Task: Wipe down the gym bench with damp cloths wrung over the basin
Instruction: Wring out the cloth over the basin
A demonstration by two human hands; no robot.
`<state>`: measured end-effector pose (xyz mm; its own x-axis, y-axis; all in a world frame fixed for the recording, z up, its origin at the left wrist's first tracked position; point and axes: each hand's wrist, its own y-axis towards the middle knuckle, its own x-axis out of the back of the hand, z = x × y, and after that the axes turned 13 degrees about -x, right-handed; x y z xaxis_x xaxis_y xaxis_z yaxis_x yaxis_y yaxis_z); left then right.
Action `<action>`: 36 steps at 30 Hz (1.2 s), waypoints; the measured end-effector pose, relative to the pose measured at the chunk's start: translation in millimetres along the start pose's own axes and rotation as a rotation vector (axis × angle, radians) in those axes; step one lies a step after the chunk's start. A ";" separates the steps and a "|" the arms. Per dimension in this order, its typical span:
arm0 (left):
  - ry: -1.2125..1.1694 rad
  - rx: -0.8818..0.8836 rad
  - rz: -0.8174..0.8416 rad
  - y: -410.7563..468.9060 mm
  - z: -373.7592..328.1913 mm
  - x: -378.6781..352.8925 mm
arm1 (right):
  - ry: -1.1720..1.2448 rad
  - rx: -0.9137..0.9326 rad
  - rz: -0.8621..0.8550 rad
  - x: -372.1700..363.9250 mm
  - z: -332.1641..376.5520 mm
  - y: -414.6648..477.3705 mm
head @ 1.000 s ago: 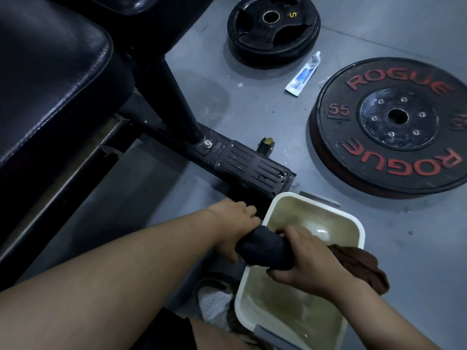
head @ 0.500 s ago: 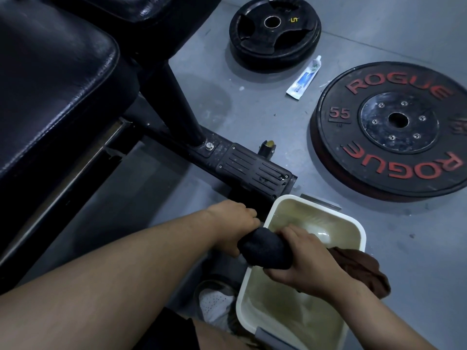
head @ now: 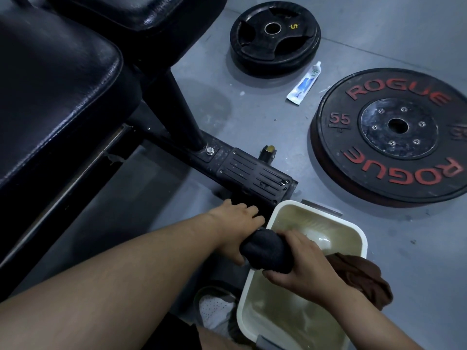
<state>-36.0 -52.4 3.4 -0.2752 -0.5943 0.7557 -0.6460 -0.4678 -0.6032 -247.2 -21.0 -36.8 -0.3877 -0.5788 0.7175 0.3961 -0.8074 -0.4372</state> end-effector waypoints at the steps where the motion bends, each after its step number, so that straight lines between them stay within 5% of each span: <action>1: -0.008 -0.005 -0.011 0.5 -1.0 0.0 | 0.004 -0.001 0.004 -0.7 -0.1 0.9; 11: 0.062 -0.020 -0.036 -13.8 16.1 12.1 | 0.034 -0.009 -0.162 1.8 32.2 -5.6; 18: -0.052 0.028 0.087 -10.0 16.4 3.8 | 0.013 -0.075 -0.094 -6.4 28.8 1.3; 24: -0.025 -0.041 0.024 -3.6 6.1 2.5 | 0.111 -0.050 -0.018 -0.4 21.8 -2.4; 29: 0.034 -0.079 -0.056 1.3 -2.4 8.4 | -0.015 0.018 -0.199 -1.9 29.6 -6.3; 36: -0.150 0.029 0.084 -3.3 4.1 2.7 | 0.053 -0.058 -0.171 -5.7 31.0 -1.5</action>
<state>-31.7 -55.1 6.4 -0.2169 -0.7222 0.6568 -0.6036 -0.4296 -0.6717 -219.8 -13.0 -23.5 -0.4888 -0.4365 0.7553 0.2728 -0.8989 -0.3429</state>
